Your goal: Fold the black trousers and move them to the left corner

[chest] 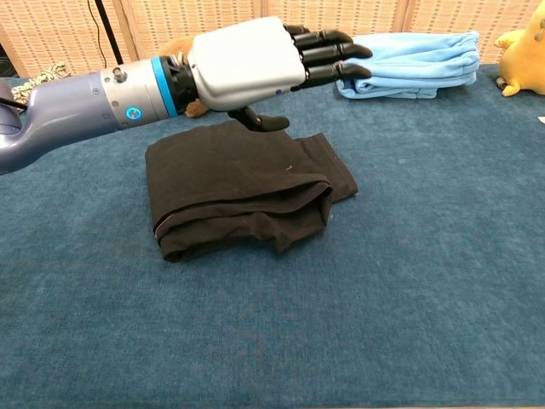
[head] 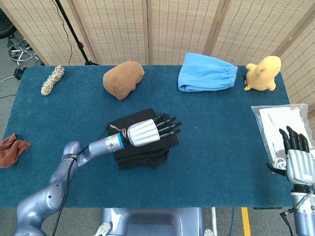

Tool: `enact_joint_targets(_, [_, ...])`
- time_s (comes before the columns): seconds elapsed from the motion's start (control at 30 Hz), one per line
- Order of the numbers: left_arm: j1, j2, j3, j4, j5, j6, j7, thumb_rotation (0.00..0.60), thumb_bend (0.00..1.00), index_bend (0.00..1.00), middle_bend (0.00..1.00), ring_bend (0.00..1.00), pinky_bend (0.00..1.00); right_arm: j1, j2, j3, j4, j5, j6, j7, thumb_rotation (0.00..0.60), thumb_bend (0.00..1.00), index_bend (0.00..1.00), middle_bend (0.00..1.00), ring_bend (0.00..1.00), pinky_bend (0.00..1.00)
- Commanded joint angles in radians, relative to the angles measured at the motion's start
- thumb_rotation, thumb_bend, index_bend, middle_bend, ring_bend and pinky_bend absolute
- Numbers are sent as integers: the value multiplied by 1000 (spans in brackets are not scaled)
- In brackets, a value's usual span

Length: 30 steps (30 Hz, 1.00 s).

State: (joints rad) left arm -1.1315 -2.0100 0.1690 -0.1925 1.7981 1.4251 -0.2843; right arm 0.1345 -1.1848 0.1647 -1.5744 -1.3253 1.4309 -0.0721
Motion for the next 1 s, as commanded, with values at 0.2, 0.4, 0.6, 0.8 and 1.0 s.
enact_joint_targets(0.2, [96, 84, 15, -56, 1, 102, -92, 600, 311, 0, 0, 6, 249, -1, 0, -2, -6, -3, 2, -3, 600, 0, 0, 0, 0, 0])
enact_joint_targets(0.4, [260, 190, 60, -117, 16, 212, -203, 600, 311, 26, 0, 12, 249, 1, -4, -7, -14, -8, 1, -16, 600, 0, 0, 0, 0, 0])
enact_joint_targets(0.6, [357, 220, 81, -111, 23, 268, -277, 600, 312, 191, 94, 151, 336, 3, -12, -13, -15, -12, -3, -28, 600, 0, 0, 0, 0, 0])
enact_joint_targets(0.8, [414, 207, 96, -60, 28, 236, -320, 600, 312, 239, 153, 200, 358, 6, -19, -16, -12, -13, -9, -38, 600, 0, 0, 0, 0, 0])
enact_joint_targets(1.0, [417, 175, 122, -42, 49, 134, -326, 600, 306, 239, 152, 186, 358, 8, -23, -16, -7, -7, -14, -40, 600, 0, 0, 0, 0, 0])
